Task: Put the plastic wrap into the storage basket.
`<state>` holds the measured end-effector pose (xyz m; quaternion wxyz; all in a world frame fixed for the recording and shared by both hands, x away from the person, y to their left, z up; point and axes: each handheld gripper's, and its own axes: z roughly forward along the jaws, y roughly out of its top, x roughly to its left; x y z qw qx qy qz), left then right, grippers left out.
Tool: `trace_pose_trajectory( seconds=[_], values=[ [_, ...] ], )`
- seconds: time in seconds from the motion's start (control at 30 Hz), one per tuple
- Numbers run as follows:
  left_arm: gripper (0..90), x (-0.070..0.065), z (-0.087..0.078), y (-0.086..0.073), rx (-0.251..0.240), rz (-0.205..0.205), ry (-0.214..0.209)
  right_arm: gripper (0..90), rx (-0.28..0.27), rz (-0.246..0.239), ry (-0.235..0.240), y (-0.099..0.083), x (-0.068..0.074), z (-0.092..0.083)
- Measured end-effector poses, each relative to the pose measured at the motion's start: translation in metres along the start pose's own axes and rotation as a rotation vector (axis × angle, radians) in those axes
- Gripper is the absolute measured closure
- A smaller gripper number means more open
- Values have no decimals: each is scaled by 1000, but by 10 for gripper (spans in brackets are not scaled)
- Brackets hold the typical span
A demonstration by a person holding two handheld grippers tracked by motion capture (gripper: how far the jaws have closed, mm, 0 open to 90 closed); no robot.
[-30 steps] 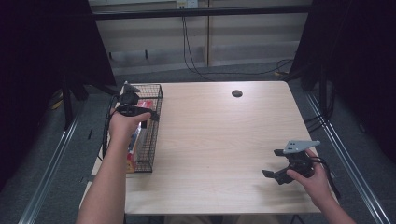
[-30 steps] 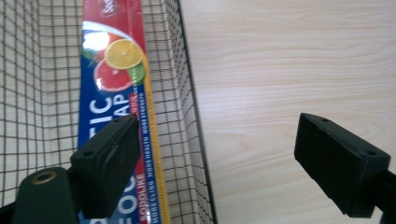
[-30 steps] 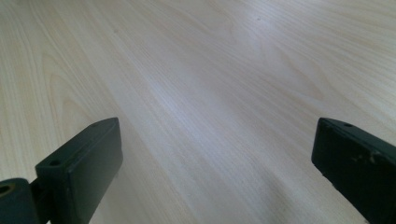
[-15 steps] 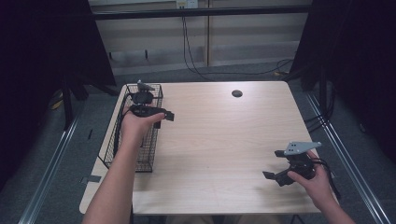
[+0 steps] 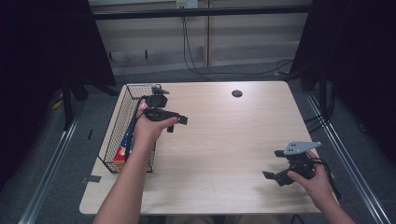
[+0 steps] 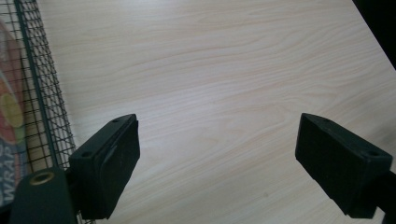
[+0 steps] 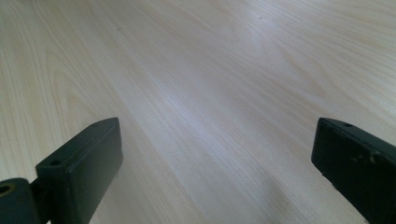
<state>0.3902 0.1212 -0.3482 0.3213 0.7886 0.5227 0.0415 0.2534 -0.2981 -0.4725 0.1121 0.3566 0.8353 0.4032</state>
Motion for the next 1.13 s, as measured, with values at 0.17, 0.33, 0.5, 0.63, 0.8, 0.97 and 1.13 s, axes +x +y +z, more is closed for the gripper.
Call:
trace_pose_trajectory(
  seconds=[0.17, 0.33, 0.5, 0.63, 0.8, 0.97, 1.13],
  values=[
    [140, -11, 8, -3, 7, 24, -23, 20, 0, 1, 2, 0, 1, -1],
    [138, -19, 13, -6, 10, 59, -12, 20, 2, 0, 1, 0, 1, -1],
    [137, -29, 24, -12, 6, 66, -53, 20, 3, -2, 6, 0, 1, -1],
    [136, -33, 33, -17, 6, 74, -63, 19, 5, -6, 6, -1, 1, -1],
    [135, -38, 43, -25, 5, 78, -88, 20, 6, -3, 4, -1, 1, -1],
    [128, -39, 50, -32, 4, 88, -81, 19, 16, -12, 1, -1, 2, 0],
    [117, -45, 66, -53, -5, 127, -84, 14, 66, -26, 10, -3, 4, 8]
  ],
)
